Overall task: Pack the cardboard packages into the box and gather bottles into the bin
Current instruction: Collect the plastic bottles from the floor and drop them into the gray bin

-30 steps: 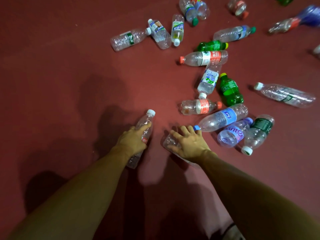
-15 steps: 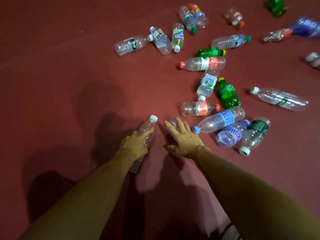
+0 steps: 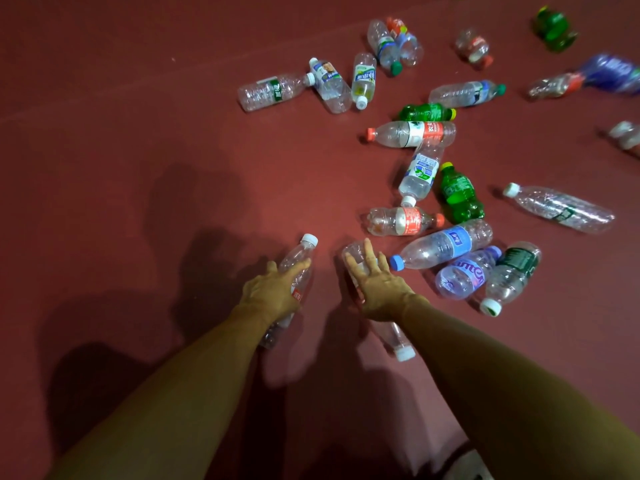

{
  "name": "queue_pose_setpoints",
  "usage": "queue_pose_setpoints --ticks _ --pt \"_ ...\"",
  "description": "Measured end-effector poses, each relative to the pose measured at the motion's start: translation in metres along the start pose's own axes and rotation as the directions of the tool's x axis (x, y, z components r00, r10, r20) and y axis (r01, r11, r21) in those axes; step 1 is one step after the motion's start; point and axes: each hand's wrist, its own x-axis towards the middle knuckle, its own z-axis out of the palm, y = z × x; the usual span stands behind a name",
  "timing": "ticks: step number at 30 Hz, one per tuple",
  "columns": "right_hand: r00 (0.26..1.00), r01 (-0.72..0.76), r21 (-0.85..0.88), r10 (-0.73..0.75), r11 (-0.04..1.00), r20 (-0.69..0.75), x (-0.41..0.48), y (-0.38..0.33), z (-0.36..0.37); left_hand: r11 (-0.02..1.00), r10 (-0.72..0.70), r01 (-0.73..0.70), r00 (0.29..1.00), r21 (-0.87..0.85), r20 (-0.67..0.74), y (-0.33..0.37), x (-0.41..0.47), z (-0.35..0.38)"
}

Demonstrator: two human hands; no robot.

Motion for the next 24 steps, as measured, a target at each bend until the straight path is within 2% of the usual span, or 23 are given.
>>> queue_pose_setpoints --ticks 6,15,24 --pt "0.995 0.012 0.132 0.001 0.991 -0.102 0.003 0.003 0.002 1.000 0.010 -0.010 1.000 -0.008 -0.003 -0.001 0.001 0.001" --pt "1.000 -0.012 0.095 0.014 0.995 -0.021 0.003 0.003 0.004 1.000 0.018 -0.018 1.000 -0.010 0.023 -0.005 0.006 0.001" --pt "0.995 -0.003 0.109 0.015 0.994 -0.102 0.002 -0.002 -0.006 1.000 0.003 -0.002 0.999 -0.028 0.043 0.001 0.004 -0.006"
